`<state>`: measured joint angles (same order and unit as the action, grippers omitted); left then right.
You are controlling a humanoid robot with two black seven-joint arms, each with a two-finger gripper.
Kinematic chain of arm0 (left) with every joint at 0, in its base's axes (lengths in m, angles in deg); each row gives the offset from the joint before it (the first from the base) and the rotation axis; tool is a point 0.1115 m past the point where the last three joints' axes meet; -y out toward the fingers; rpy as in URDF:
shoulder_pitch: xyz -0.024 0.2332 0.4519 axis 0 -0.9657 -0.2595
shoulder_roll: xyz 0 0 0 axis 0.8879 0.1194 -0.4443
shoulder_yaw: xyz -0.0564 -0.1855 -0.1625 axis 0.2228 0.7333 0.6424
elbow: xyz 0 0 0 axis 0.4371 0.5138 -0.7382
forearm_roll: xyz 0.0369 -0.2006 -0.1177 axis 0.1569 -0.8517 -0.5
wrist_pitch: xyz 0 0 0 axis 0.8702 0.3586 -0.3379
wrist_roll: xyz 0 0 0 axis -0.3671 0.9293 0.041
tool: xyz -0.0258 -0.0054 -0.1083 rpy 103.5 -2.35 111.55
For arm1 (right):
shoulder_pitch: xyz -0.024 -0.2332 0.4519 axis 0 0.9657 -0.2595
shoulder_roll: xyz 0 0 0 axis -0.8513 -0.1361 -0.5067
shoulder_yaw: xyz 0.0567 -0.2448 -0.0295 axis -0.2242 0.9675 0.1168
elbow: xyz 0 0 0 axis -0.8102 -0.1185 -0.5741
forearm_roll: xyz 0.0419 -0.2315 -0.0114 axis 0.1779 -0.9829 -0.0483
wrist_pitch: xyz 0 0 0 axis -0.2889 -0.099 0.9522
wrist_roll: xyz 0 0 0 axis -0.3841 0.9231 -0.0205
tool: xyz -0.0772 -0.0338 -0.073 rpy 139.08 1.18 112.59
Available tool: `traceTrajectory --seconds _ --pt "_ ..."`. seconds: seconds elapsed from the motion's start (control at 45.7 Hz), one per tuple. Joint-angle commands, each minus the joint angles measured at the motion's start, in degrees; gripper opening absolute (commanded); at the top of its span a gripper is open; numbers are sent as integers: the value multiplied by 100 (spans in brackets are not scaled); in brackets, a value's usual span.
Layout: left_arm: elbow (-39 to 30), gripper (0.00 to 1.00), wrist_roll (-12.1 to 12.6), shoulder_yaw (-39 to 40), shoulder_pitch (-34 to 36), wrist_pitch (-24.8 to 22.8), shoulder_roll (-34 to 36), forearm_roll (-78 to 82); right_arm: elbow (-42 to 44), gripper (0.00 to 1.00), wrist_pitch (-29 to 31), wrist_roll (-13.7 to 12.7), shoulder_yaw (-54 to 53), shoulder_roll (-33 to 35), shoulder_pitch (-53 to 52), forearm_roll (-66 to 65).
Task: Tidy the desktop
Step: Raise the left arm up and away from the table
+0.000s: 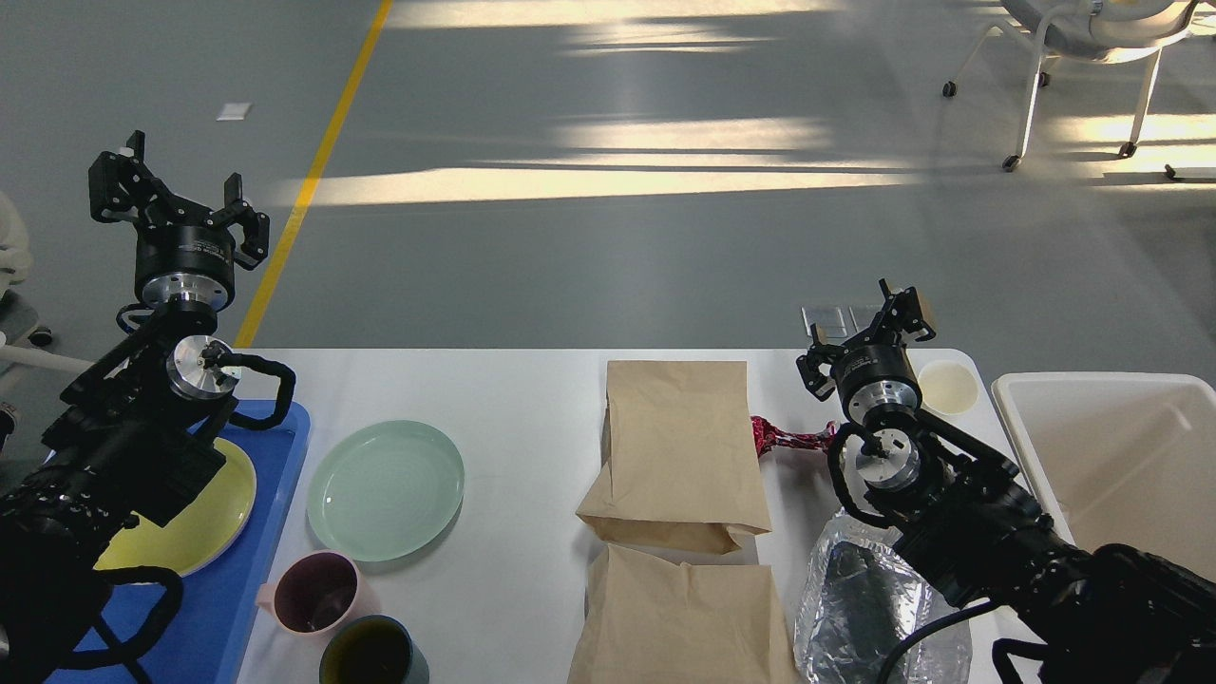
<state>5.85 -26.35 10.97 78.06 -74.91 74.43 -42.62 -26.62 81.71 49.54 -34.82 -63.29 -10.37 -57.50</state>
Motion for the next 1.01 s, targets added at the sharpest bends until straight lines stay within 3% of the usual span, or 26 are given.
traceTrajectory --seconds 0.0,0.262,0.35,0.656,0.853,0.984 --pt "0 97 10 -11 -40 9 -13 0 1 100 0 0 0 0 0 4" --pt "-9 97 19 -143 -66 202 -110 0 1 100 0 0 0 0 0 -4" --pt "-9 97 1 -519 -14 167 -75 0 1 100 0 0 0 0 0 4" --pt "-9 97 -16 -3287 496 27 312 17 1 100 0 0 0 0 0 -4" --pt "-237 97 -8 -5414 1233 -816 882 26 1 100 0 0 0 0 0 4" --pt "-816 97 -8 -6478 1893 -1213 1305 35 1 100 0 0 0 0 0 4"
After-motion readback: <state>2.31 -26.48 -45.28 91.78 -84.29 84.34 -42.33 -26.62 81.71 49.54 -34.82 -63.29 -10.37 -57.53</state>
